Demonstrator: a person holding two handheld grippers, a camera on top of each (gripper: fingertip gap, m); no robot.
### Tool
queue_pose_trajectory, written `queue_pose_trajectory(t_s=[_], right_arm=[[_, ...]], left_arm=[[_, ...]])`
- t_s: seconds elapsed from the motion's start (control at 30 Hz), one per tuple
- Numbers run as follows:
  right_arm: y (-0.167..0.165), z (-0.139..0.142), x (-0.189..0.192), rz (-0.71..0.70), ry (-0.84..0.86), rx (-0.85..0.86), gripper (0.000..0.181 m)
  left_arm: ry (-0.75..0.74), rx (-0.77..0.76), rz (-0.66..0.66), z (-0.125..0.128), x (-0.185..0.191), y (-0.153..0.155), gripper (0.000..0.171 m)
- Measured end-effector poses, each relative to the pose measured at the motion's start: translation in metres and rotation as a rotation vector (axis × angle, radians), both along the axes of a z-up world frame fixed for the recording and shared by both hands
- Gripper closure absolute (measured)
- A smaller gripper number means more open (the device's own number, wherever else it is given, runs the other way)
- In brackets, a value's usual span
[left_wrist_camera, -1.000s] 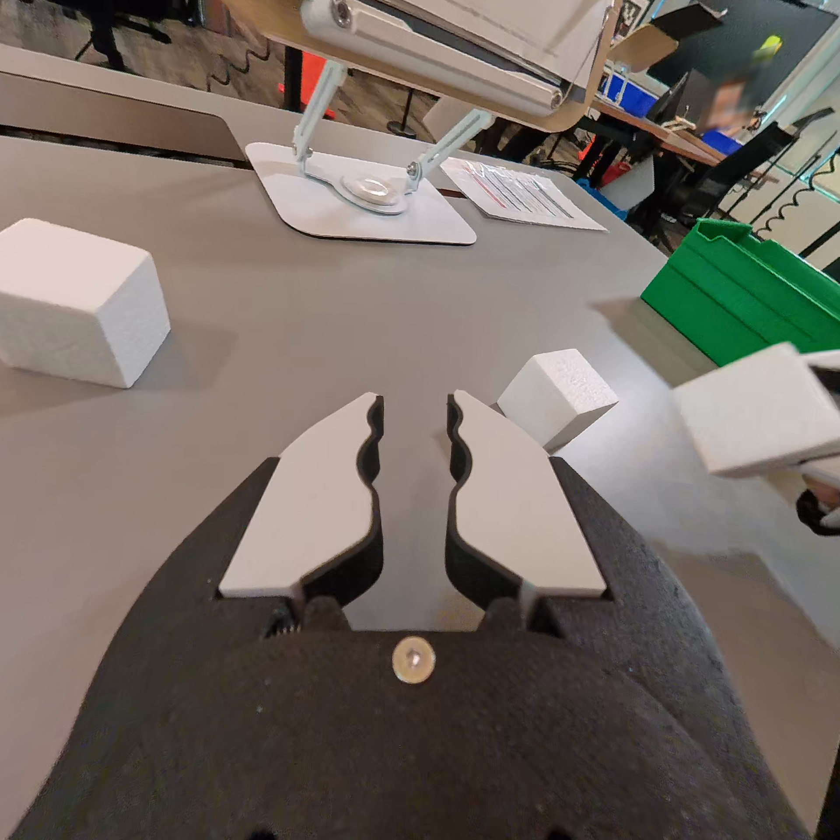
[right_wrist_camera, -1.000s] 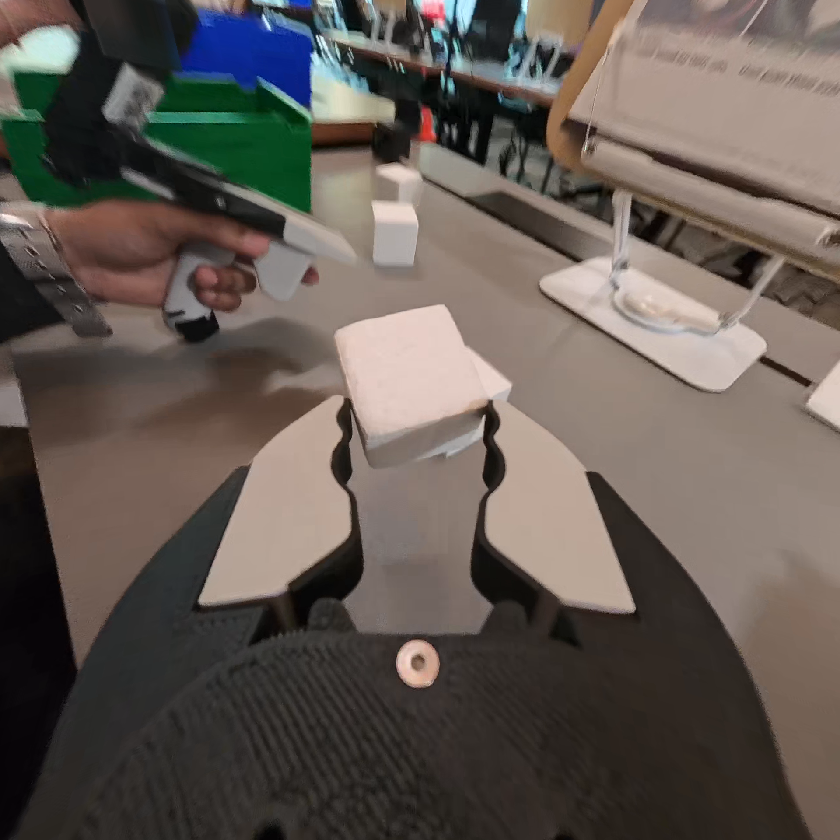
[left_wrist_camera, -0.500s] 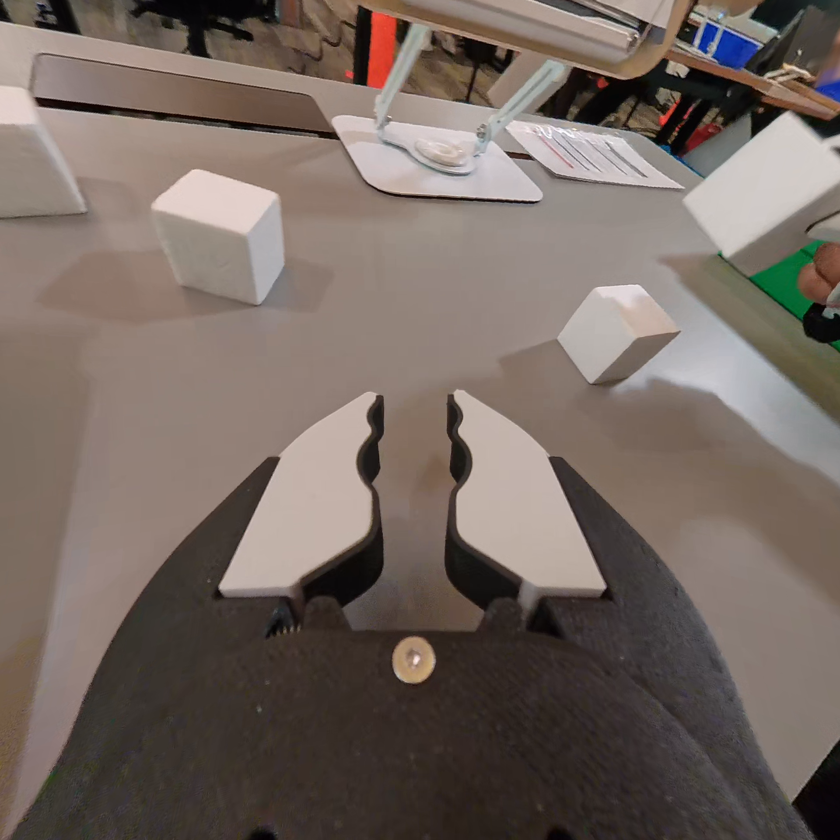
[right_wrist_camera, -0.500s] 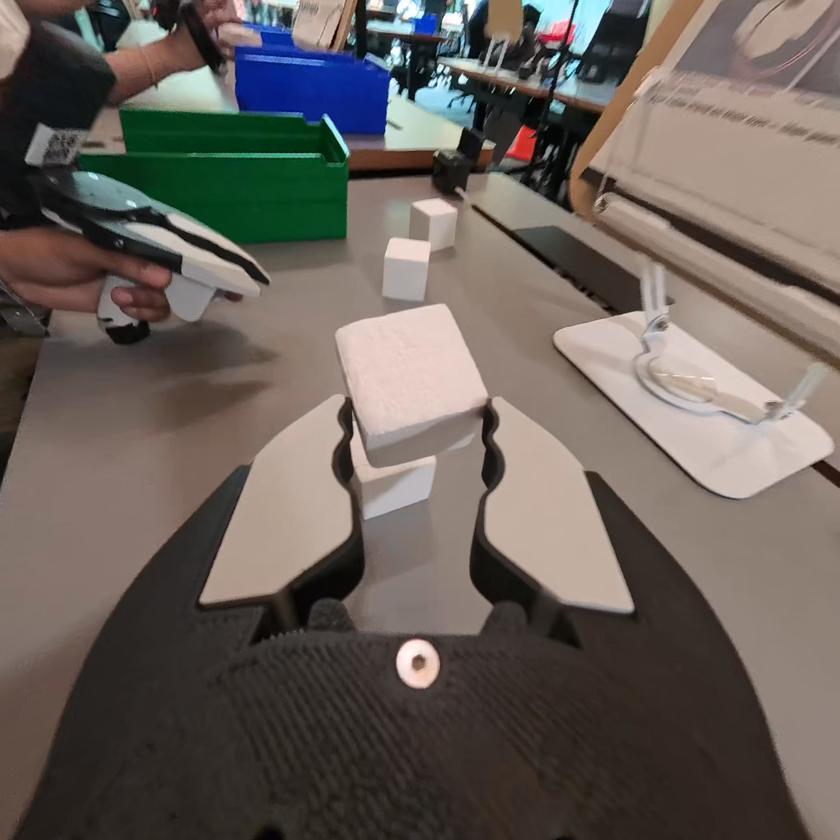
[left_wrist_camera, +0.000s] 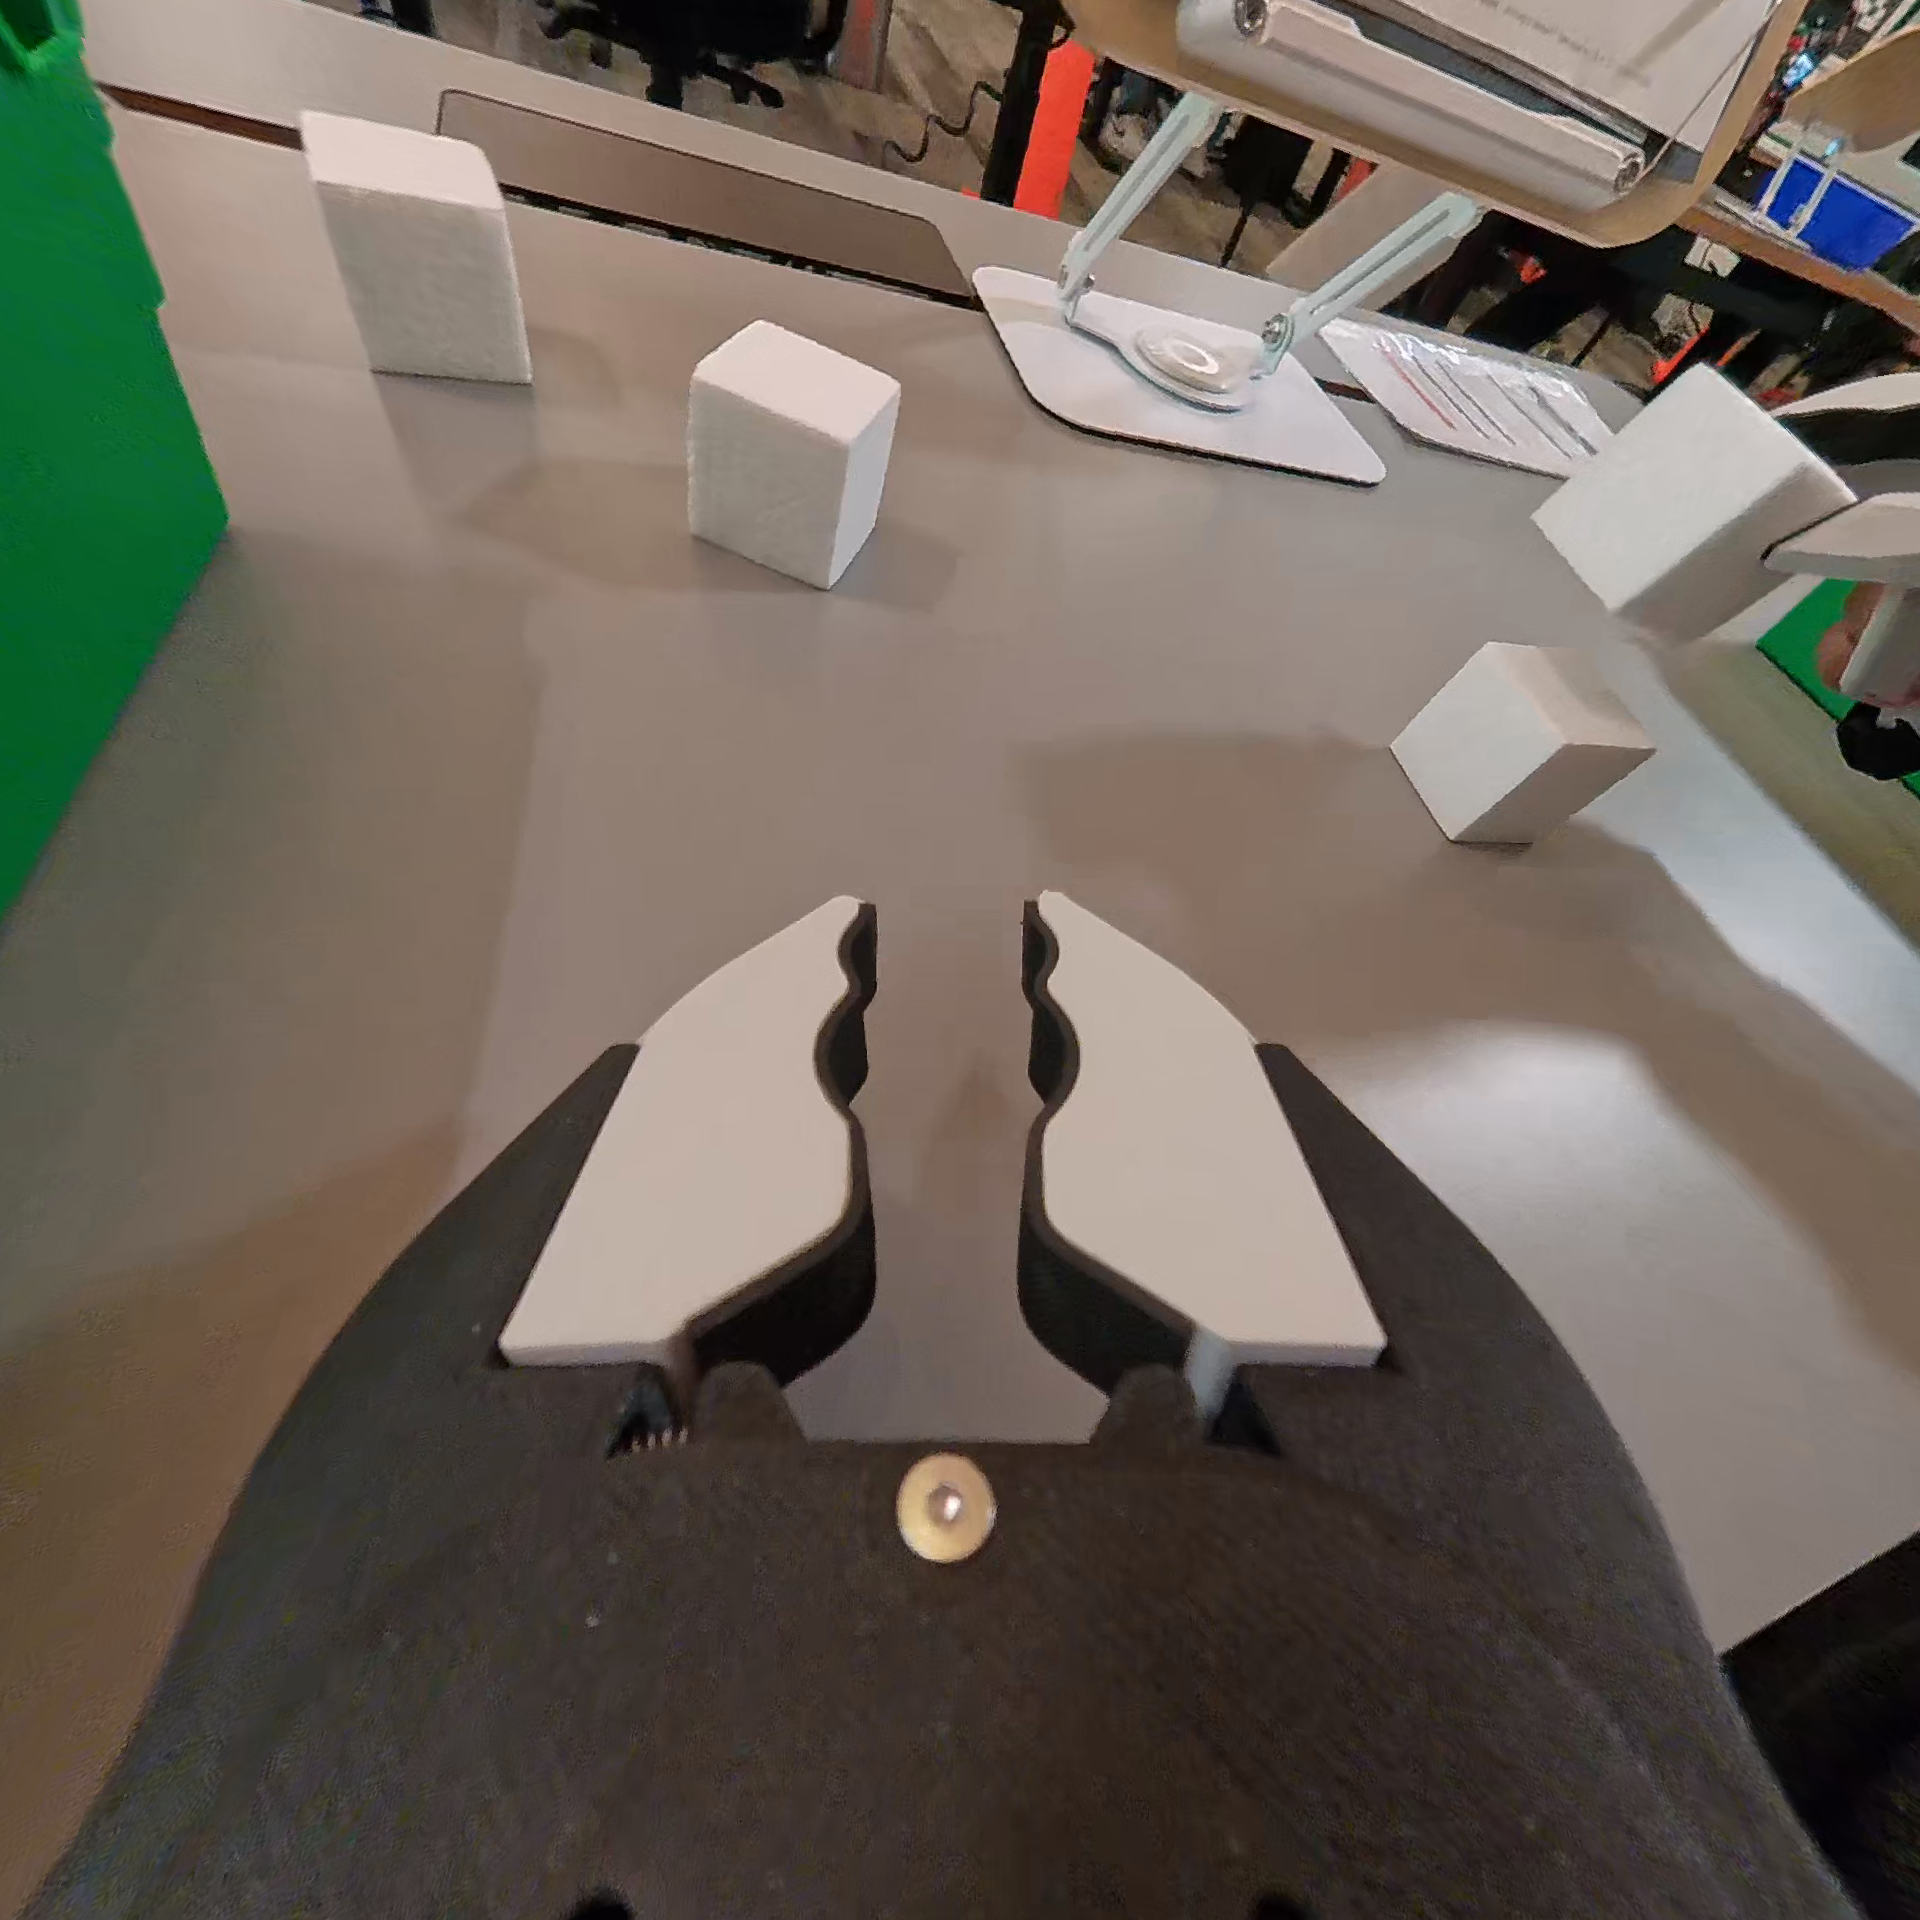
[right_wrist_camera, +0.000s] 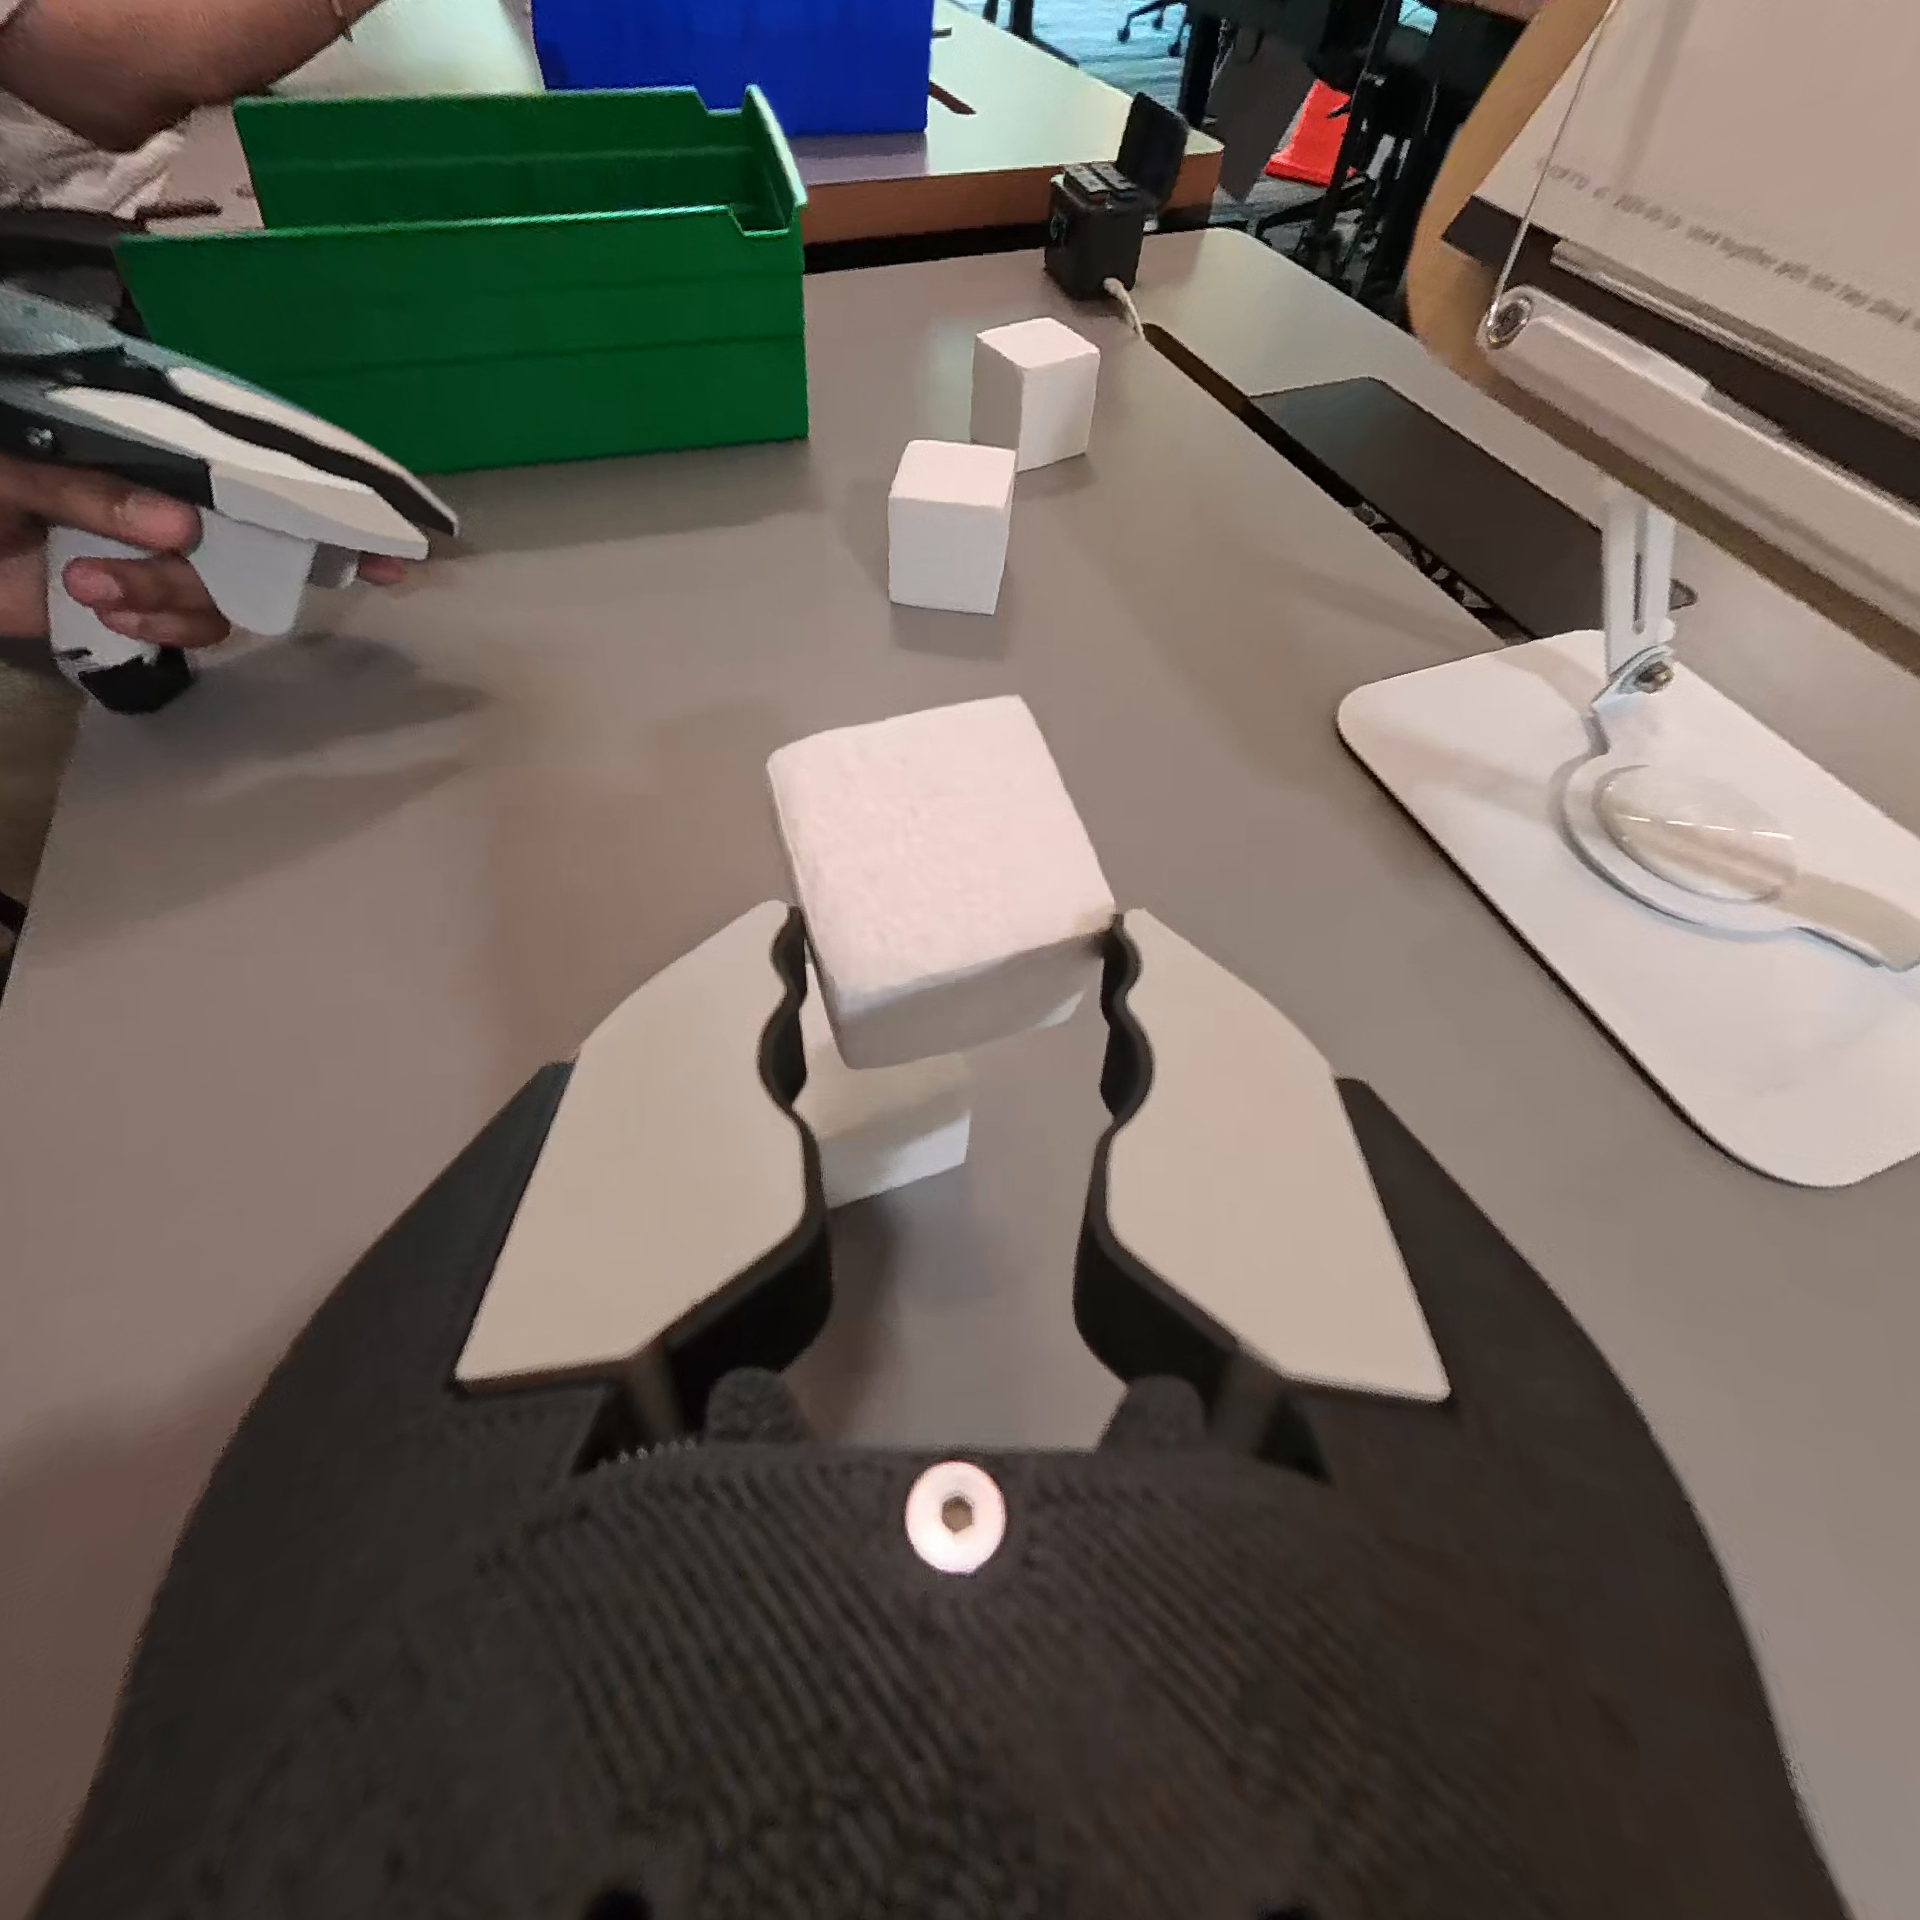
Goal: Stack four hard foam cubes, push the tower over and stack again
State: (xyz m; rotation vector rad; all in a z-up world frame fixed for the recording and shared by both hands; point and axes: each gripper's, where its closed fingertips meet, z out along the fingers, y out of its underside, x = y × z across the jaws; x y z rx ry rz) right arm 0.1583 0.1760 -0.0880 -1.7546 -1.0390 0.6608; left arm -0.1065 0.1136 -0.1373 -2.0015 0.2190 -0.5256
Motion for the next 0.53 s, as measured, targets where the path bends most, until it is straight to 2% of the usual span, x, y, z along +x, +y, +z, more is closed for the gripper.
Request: queue_pose_trajectory(t_s=[0.2, 0.53], right_arm=[[-0.005, -0.014, -0.012, 0.021, -0.106, -0.001, 0.125], [-0.014, -0.012, -0.008, 0.028, -0.113, 0.004, 0.125]], left_arm=[[-0.024, -0.016, 0.010, -0.001, -0.004, -0.001, 0.144], [-0.002, -0.023, -0.042, -0.003, 0.012, 0.001, 0.143]])
